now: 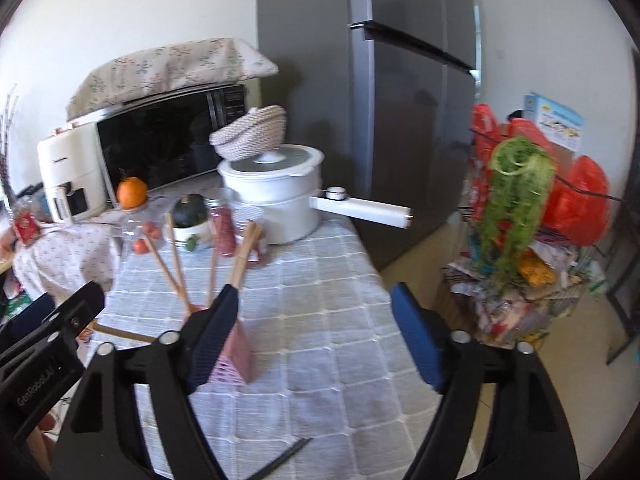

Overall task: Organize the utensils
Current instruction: 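Open both tools and lift them away from the pink holder, then lower both open tools toward the two black chopsticks on the cloth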

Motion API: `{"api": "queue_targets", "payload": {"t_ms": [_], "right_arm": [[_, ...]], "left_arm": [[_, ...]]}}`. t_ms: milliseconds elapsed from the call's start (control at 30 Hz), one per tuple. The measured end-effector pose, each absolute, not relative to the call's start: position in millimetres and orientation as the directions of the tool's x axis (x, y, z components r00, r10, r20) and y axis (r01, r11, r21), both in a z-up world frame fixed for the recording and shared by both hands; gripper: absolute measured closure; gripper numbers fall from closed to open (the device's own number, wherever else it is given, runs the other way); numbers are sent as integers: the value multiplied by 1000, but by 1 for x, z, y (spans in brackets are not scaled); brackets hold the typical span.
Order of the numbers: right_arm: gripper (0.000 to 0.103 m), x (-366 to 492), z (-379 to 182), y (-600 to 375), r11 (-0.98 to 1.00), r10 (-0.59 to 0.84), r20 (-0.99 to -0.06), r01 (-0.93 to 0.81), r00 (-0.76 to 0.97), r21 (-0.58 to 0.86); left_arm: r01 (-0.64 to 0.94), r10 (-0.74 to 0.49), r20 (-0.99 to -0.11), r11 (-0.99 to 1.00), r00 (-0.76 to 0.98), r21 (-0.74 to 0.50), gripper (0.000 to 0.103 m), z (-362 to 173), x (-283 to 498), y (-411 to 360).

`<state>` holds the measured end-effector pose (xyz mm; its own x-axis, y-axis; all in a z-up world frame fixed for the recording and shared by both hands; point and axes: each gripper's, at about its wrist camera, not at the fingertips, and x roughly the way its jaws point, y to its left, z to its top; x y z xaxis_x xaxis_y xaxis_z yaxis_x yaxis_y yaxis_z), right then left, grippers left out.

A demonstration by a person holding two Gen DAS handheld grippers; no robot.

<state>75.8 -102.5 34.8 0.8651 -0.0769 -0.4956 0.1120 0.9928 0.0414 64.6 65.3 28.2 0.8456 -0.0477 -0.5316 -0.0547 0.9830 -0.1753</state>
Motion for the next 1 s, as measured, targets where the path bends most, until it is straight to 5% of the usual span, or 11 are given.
{"api": "queue_targets", "payload": {"t_ms": [167,1000], "right_arm": [[6,58,16,-115,978,-166,-479,207,862,33],[6,54,-67,-188,932,-259,-650,361,714,25]], "left_arm": [[-62,-37,-573,986,819,-153,17,8,59,59],[42,-68,-748,998,661,-54,8,-62,77,12]]}}
